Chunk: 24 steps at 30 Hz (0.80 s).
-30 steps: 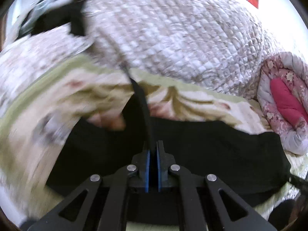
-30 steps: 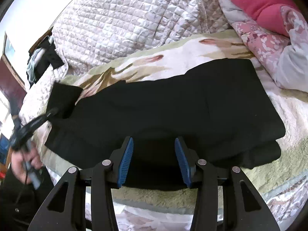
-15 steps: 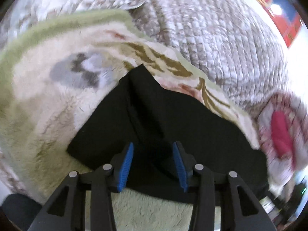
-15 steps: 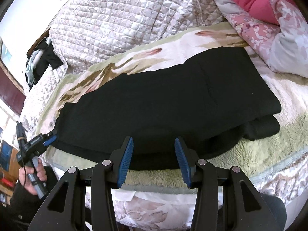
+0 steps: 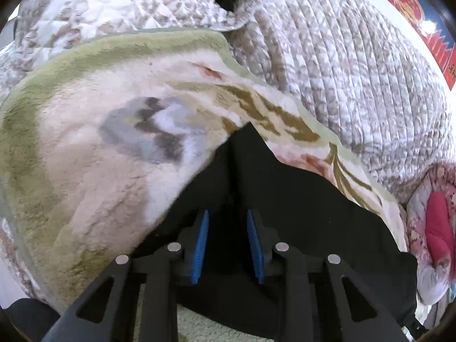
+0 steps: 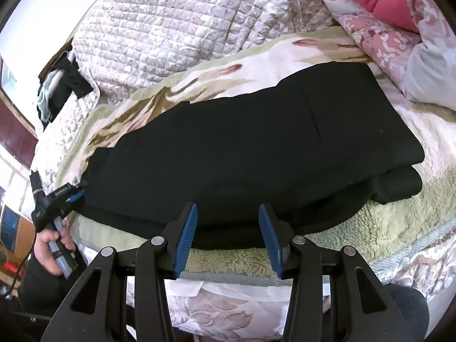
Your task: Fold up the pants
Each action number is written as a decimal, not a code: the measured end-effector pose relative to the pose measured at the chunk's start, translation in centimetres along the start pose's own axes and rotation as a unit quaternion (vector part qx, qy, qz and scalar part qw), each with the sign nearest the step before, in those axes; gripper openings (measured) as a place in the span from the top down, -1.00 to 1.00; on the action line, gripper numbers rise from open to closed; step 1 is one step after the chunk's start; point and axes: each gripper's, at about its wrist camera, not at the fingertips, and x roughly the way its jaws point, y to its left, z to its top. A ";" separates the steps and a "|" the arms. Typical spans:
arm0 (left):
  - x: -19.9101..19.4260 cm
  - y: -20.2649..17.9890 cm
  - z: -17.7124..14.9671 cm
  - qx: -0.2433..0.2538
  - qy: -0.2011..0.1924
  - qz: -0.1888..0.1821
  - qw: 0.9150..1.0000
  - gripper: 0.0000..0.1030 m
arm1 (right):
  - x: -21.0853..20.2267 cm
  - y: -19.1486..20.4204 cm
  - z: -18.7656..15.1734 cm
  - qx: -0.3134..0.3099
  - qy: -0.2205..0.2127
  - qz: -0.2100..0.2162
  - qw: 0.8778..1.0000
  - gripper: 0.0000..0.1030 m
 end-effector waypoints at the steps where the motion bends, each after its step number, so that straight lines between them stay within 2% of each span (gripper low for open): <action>1: -0.3 0.4 -0.1 -0.002 -0.003 0.004 1.000 0.46 | 0.1 0.0 0.0 0.000 0.001 0.000 1.000 0.11; 3: -0.3 0.6 -0.1 -0.001 -0.004 0.007 1.000 0.48 | 0.4 -0.1 0.1 0.002 0.002 0.001 1.000 0.11; 6: 0.8 -0.9 -0.3 0.041 0.006 0.023 0.999 0.51 | 0.9 -0.1 0.2 0.002 0.006 0.003 1.000 0.11; 9: 2.0 -2.2 -0.4 0.054 0.034 -0.010 0.998 0.51 | 1.1 0.3 0.4 -0.005 0.007 0.008 1.000 0.11; 14: 2.7 -2.9 -0.4 0.062 0.030 0.003 0.998 0.44 | 1.1 0.6 0.3 -0.013 0.007 0.009 1.000 0.11; 18: 3.2 -4.3 -0.7 0.102 0.026 0.037 0.994 0.45 | 1.2 0.6 0.2 -0.005 0.007 0.014 1.000 0.11; 19: 3.3 -4.4 -0.6 0.106 0.027 0.042 0.993 0.59 | 1.2 0.7 0.2 -0.006 0.007 0.013 1.000 0.11; 20: 3.4 -4.5 -0.4 0.106 0.029 0.043 0.993 0.83 | 1.1 0.8 0.3 -0.008 0.006 0.013 1.000 0.11; 22: 3.1 -4.4 -0.1 0.100 0.030 0.040 0.994 0.87 | 0.9 0.8 0.3 -0.008 0.004 0.013 1.000 0.11; 24: 1.6 -4.0 0.1 0.090 0.012 0.048 0.995 0.88 | 0.6 0.5 0.3 -0.005 0.000 0.011 1.000 0.11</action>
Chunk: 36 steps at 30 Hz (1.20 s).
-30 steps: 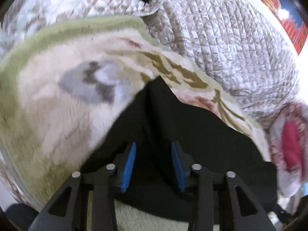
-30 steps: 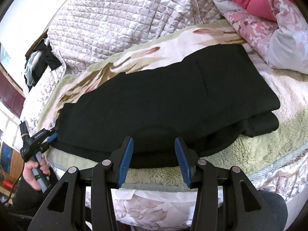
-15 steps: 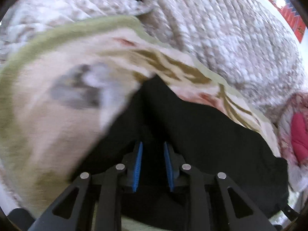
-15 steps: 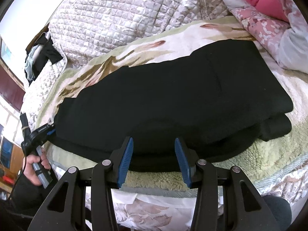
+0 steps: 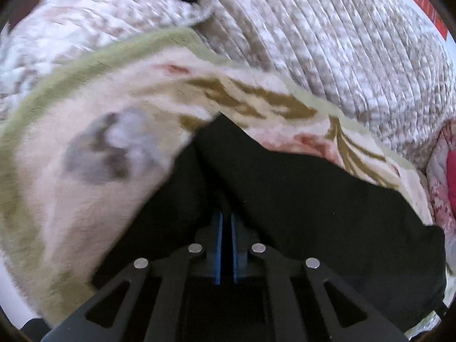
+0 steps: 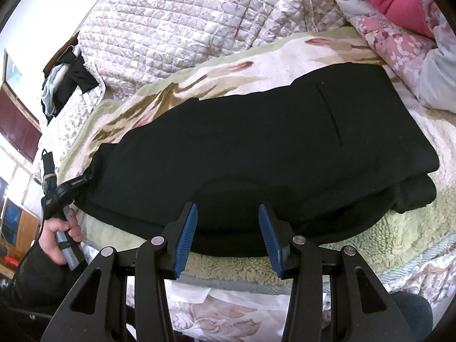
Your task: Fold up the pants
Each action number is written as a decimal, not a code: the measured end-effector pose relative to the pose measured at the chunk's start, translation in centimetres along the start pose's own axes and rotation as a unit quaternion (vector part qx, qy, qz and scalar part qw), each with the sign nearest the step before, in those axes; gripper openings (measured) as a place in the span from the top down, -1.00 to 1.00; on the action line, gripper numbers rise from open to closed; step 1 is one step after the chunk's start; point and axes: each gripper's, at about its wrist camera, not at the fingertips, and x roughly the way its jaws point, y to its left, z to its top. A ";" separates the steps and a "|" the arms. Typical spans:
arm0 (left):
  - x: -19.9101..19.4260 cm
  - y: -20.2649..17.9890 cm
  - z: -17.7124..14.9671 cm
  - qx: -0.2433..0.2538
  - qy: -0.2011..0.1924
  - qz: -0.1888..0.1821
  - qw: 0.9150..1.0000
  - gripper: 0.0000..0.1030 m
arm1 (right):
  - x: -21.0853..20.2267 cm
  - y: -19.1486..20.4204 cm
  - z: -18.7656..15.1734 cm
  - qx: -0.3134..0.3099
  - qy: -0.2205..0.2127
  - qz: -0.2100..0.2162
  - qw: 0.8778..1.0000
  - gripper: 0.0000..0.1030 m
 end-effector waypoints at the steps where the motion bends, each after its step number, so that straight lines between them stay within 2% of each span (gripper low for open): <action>1: -1.3 0.5 0.0 -0.005 -0.016 0.007 1.000 0.88 | -0.2 -0.1 0.0 0.002 -0.002 -0.001 1.000 0.11; 3: -4.1 1.8 -0.3 -0.012 -0.049 0.021 0.999 0.88 | -0.5 -0.5 -0.1 0.006 -0.007 -0.006 1.000 0.11; 6: -5.4 3.3 -1.3 -0.015 -0.042 0.011 0.999 0.87 | -0.5 -1.2 -0.2 0.023 -0.009 -0.008 1.000 0.11; 8: -5.0 3.7 -2.3 -0.009 -0.026 0.008 1.000 0.87 | -0.5 -1.7 -0.3 0.040 -0.009 -0.007 0.999 0.11; 11: -3.9 4.5 -2.9 -0.030 -0.005 -0.005 1.000 0.87 | -1.0 -2.2 -0.5 0.054 -0.012 -0.011 0.998 0.11; 14: -3.2 4.4 -2.6 -0.027 -0.002 -0.005 1.000 0.87 | -1.9 -3.0 -0.8 0.067 -0.023 -0.024 0.997 0.11; 20: -3.1 4.1 -2.5 -0.020 -0.001 -0.001 1.000 0.87 | -3.7 -6.1 -0.9 0.132 -0.056 -0.037 0.989 0.11; 25: -3.1 4.2 -2.2 -0.023 0.003 -0.004 1.000 0.86 | -5.1 -7.3 -0.4 0.157 -0.091 -0.040 0.983 0.11; 27: -3.0 4.2 -2.2 -0.020 0.004 -0.002 1.000 0.86 | -5.3 -7.7 -0.1 0.163 -0.098 -0.053 0.980 0.11; 29: -3.0 4.1 -2.3 -0.018 0.004 0.000 1.000 0.87 | -5.3 -8.6 0.2 0.184 -0.102 -0.070 0.975 0.11; 31: -3.0 4.1 -2.3 -0.018 0.005 0.000 1.000 0.86 | -5.6 -10.0 0.4 0.217 -0.108 -0.063 0.968 0.11; 34: -2.9 4.0 -2.3 -0.015 0.005 0.000 1.000 0.86 | -5.1 -11.8 0.7 0.242 -0.099 -0.051 0.964 0.11; 36: -2.8 3.9 -2.3 -0.015 0.006 0.000 1.000 0.86 | -4.8 -13.0 1.3 0.252 -0.104 -0.061 0.960 0.11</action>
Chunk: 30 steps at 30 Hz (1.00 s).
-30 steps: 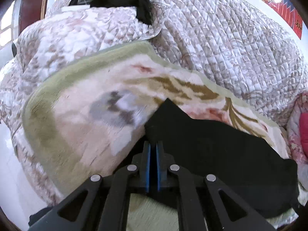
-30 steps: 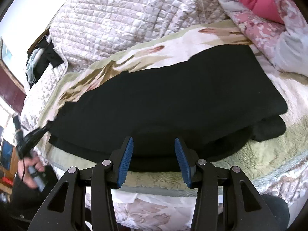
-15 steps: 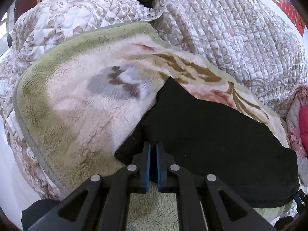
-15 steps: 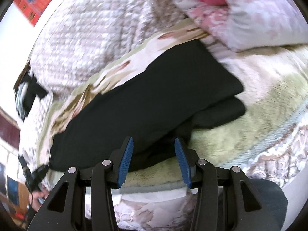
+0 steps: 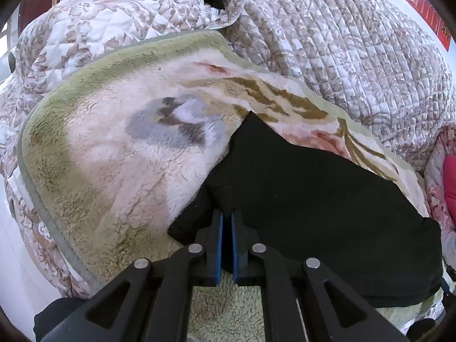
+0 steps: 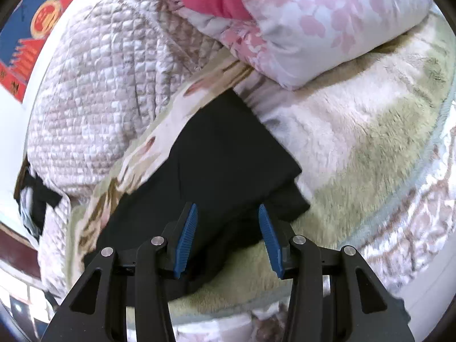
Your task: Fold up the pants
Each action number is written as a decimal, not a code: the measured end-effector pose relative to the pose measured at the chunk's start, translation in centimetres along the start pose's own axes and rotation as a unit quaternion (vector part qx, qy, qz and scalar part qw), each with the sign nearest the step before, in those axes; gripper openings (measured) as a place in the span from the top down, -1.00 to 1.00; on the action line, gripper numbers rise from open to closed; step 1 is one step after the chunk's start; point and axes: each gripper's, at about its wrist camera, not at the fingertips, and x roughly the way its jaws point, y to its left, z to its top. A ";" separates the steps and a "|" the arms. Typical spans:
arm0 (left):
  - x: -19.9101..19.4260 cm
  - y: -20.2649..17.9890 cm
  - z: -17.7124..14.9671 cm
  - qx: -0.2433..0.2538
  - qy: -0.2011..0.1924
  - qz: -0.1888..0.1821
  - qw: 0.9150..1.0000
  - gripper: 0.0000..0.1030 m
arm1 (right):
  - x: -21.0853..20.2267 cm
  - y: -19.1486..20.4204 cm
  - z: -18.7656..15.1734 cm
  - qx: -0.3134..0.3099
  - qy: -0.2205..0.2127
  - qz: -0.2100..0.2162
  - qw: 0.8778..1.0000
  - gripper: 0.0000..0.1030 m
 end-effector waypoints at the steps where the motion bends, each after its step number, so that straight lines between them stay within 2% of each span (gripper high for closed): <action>1: 0.0 0.0 0.0 -0.001 0.000 0.000 1.000 0.86 | 0.3 -0.4 0.4 0.014 -0.001 -0.005 1.000 0.11; 6: 0.0 0.0 0.1 -0.002 0.001 -0.003 1.000 0.86 | 0.8 -1.4 1.2 0.063 -0.013 -0.006 0.998 0.11; 9: 0.0 0.0 0.2 -0.004 0.002 -0.006 1.000 0.86 | -0.2 -1.8 0.9 0.093 -0.023 -0.015 0.995 0.12; 12: -0.1 0.1 0.2 -0.004 0.003 -0.008 1.000 0.86 | -1.0 -2.8 0.5 0.122 -0.021 0.004 0.992 0.12; 17: -0.1 0.1 0.2 -0.004 0.003 -0.007 1.000 0.86 | -0.2 -2.8 1.2 0.120 -0.005 0.027 0.992 0.11; 22: 0.0 0.0 0.2 -0.003 0.005 -0.010 1.000 0.87 | 0.9 -2.6 1.7 0.098 -0.008 0.018 0.995 0.12; 23: -0.1 0.0 0.2 -0.003 0.005 -0.010 1.000 0.87 | 0.7 -2.5 1.7 0.093 -0.011 0.016 0.995 0.19; 25: -0.1 0.1 0.2 -0.004 0.005 -0.012 1.000 0.86 | 0.1 -2.2 1.8 0.088 -0.019 0.016 0.996 0.52; 28: -0.6 0.2 0.6 -0.008 0.001 -0.018 1.000 0.87 | -1.8 -1.7 2.1 0.081 -0.038 0.026 0.996 0.81; 30: -1.3 0.4 1.0 -0.011 -0.005 -0.025 1.000 0.87 | -3.4 -1.2 2.3 0.082 -0.052 0.044 0.994 0.89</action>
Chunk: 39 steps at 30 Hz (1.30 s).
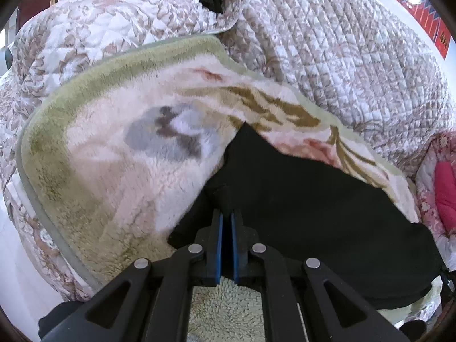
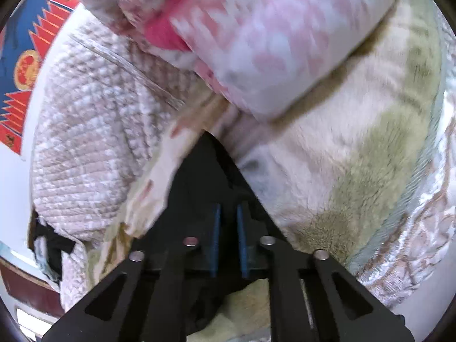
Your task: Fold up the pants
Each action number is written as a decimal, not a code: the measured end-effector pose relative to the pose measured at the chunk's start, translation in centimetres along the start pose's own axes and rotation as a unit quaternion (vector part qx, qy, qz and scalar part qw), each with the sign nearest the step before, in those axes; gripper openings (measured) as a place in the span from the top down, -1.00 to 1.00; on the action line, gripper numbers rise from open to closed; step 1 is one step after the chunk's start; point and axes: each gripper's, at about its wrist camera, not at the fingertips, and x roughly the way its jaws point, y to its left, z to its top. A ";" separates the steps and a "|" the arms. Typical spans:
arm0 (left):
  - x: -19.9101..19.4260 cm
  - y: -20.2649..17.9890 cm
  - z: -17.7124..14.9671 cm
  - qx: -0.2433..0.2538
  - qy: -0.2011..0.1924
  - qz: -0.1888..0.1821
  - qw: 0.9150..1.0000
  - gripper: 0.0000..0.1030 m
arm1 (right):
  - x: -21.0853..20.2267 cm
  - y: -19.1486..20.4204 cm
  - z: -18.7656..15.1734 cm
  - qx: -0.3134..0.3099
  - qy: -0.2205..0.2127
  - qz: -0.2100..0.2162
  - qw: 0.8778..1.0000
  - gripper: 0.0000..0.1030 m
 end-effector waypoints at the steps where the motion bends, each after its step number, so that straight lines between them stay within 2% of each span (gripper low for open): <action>1: -0.4 0.1 0.2 -0.002 -0.004 -0.003 1.000 0.87 | -0.9 0.5 0.1 0.000 -0.005 0.010 1.000 0.90; 3: -0.9 0.3 0.4 -0.007 -0.007 -0.013 1.000 0.87 | -1.7 1.1 -0.1 -0.005 -0.008 0.019 1.000 0.90; 6: -0.9 0.5 0.3 -0.005 -0.008 -0.012 1.000 0.87 | -1.6 0.5 -0.6 -0.004 -0.007 0.003 1.000 0.90; 9: 0.1 1.2 -0.2 -0.018 0.012 -0.006 1.000 0.87 | -0.9 -1.8 -1.2 0.037 0.009 -0.013 0.999 0.90; 14: -1.2 0.3 0.4 0.007 -0.011 -0.010 1.000 0.87 | -2.0 0.3 -0.6 0.000 -0.003 -0.004 1.000 0.90; 18: 0.1 1.1 -0.4 -0.002 0.010 0.000 1.000 0.86 | 0.4 -2.3 -1.7 0.005 0.025 -0.058 0.998 0.90; 20: 1.0 1.3 -1.1 0.004 0.026 0.004 1.000 0.86 | 1.3 -3.4 -2.3 0.008 0.044 -0.067 0.997 0.88; 22: 1.0 1.0 -1.3 0.014 0.026 0.006 1.000 0.81 | 0.9 -3.0 -2.1 -0.006 0.038 -0.080 0.996 0.76; 25: 0.0 0.9 -0.7 0.016 0.008 0.015 1.000 0.72 | -0.8 -0.9 -1.4 -0.055 -0.004 -0.121 0.991 0.56; 28: -1.3 0.8 0.2 0.013 -0.018 0.037 0.999 0.71 | -1.9 2.0 -1.9 -0.128 -0.032 -0.114 0.985 0.54; 31: -2.4 -0.6 0.8 0.026 -0.037 0.020 0.999 0.71 | 0.2 6.3 -5.4 -0.241 0.025 -0.061 0.968 0.54; 33: -2.7 -2.4 0.6 0.045 -0.034 -0.012 0.998 0.70 | 2.6 8.7 -8.9 -0.320 0.067 -0.047 0.944 0.54; 35: -2.2 -5.0 -0.4 0.077 -0.015 -0.052 0.996 0.70 | 4.9 9.6 -11.9 -0.366 0.104 -0.038 0.924 0.54; 37: -1.5 -7.3 -1.8 0.109 0.008 -0.085 0.990 0.70 | 6.9 8.9 -14.0 -0.385 0.148 -0.055 0.909 0.54; 38: -1.0 -8.3 -2.6 0.125 0.023 -0.101 0.987 0.70 | 7.3 8.4 -14.9 -0.394 0.150 -0.066 0.904 0.54; 39: -0.5 -9.0 -3.5 0.138 0.035 -0.109 0.984 0.70 | 6.7 8.4 -15.1 -0.405 0.135 -0.059 0.903 0.54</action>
